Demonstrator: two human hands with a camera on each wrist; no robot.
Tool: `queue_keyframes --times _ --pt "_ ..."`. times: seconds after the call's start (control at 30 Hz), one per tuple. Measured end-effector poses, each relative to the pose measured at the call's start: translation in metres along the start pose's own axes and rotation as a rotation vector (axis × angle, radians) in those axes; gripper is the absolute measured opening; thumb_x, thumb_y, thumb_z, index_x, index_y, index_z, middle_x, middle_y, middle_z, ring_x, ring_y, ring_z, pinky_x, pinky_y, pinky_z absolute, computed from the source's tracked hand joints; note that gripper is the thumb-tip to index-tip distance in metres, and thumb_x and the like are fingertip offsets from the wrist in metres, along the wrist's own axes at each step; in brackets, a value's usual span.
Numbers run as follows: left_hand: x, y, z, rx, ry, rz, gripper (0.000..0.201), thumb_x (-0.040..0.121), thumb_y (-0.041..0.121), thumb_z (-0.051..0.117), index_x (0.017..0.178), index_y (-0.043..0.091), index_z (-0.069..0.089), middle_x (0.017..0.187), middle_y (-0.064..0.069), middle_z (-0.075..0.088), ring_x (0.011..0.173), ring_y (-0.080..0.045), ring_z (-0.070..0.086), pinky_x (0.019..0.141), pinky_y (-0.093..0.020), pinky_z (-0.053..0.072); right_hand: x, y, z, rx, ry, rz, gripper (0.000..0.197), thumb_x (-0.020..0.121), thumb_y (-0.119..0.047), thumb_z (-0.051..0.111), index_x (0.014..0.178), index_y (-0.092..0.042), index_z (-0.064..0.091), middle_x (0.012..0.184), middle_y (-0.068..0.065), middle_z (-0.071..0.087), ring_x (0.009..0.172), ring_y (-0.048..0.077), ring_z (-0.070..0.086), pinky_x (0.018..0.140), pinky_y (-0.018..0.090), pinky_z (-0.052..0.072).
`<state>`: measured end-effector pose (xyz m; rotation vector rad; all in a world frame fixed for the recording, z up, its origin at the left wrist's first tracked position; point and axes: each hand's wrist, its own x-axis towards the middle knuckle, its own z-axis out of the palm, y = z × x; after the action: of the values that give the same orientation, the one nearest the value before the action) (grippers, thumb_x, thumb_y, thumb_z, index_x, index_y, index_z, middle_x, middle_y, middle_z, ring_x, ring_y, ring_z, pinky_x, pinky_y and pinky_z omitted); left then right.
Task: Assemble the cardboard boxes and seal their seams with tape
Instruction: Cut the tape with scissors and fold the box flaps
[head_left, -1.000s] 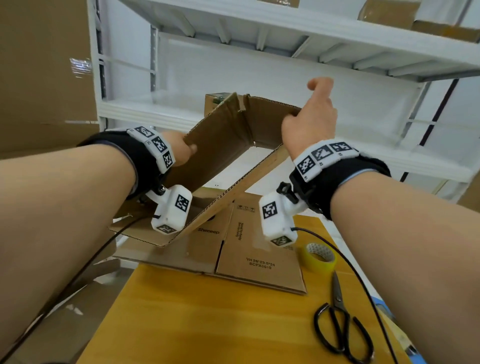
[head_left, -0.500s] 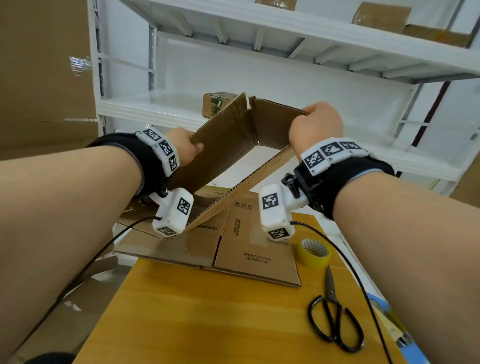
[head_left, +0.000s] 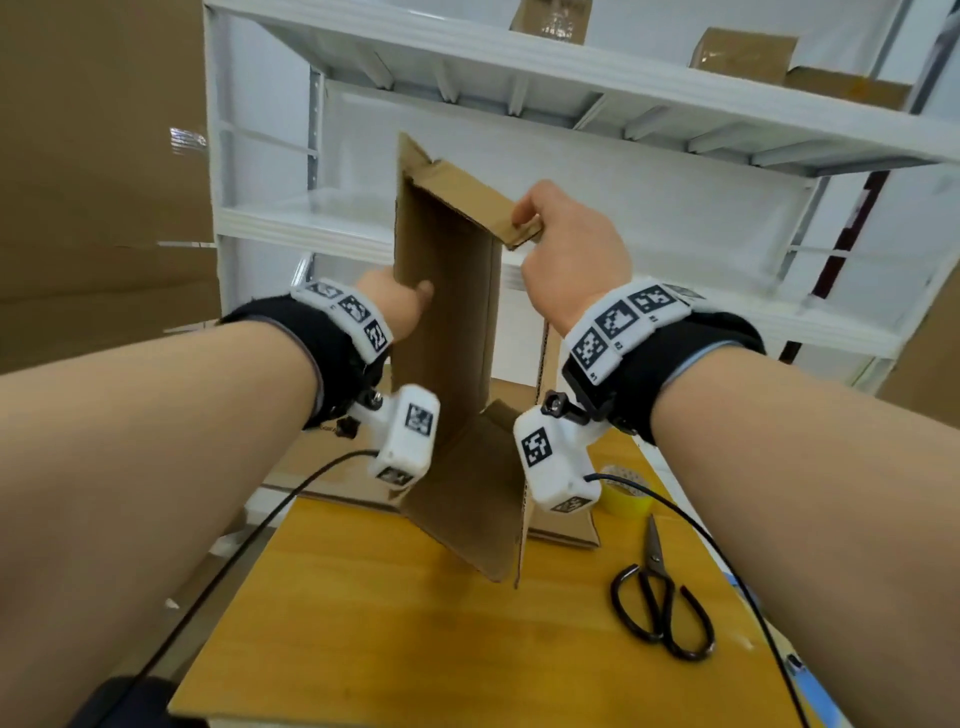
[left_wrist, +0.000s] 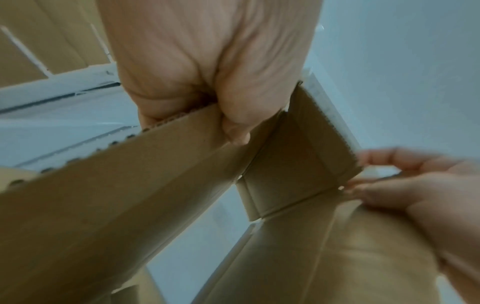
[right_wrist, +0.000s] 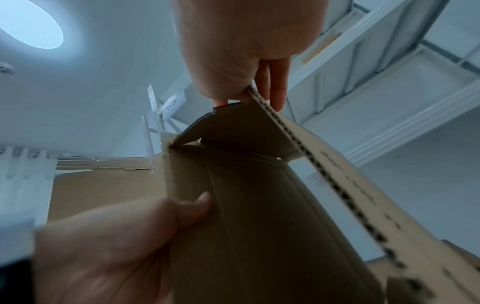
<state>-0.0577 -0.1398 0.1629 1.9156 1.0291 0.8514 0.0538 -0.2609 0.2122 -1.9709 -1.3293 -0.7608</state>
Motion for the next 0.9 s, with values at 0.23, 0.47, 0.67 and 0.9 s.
queue_keyframes --times 0.23,0.47,0.67,0.9 --pt "-0.008 -0.029 0.011 0.088 -0.087 0.028 0.040 0.099 0.031 0.049 0.135 0.014 0.047 0.121 -0.012 0.061 0.101 -0.027 0.059 0.086 -0.036 0.048 0.003 0.028 -0.008 0.012 -0.016 0.050 0.036 0.084 0.005 0.043 0.090 -0.020 0.069 0.090 -0.001 0.065 0.087 0.019 0.060 0.074 0.024 0.041" --pt "-0.001 -0.003 -0.004 -0.242 -0.092 0.161 0.081 0.085 0.005 0.062 0.148 0.035 0.021 0.123 -0.005 0.052 0.093 -0.020 0.058 0.068 -0.029 0.049 -0.016 0.024 -0.009 -0.063 -0.046 0.066 0.018 0.089 -0.018 0.044 0.094 -0.018 0.062 0.082 -0.003 0.062 0.076 0.019 0.057 0.063 0.027 0.040" --pt "-0.008 -0.006 -0.006 -0.120 -0.200 0.248 0.092 0.081 -0.006 0.058 0.147 0.043 0.017 0.128 -0.007 0.045 0.095 -0.022 0.056 0.078 -0.035 0.052 0.003 0.010 -0.012 -0.098 -0.202 0.157 0.025 0.085 -0.033 0.056 0.105 -0.018 0.053 0.090 -0.002 0.060 0.074 0.013 0.054 0.055 0.028 0.039" --pt "0.003 -0.007 -0.023 -0.098 -0.168 0.242 0.091 0.083 -0.010 0.049 0.148 0.044 0.019 0.125 -0.007 0.049 0.091 -0.020 0.056 0.068 -0.026 0.052 0.031 -0.010 0.003 -0.205 -0.486 0.186 0.023 0.080 -0.031 0.071 0.099 -0.020 0.064 0.093 -0.001 0.064 0.074 0.015 0.058 0.063 0.031 0.049"
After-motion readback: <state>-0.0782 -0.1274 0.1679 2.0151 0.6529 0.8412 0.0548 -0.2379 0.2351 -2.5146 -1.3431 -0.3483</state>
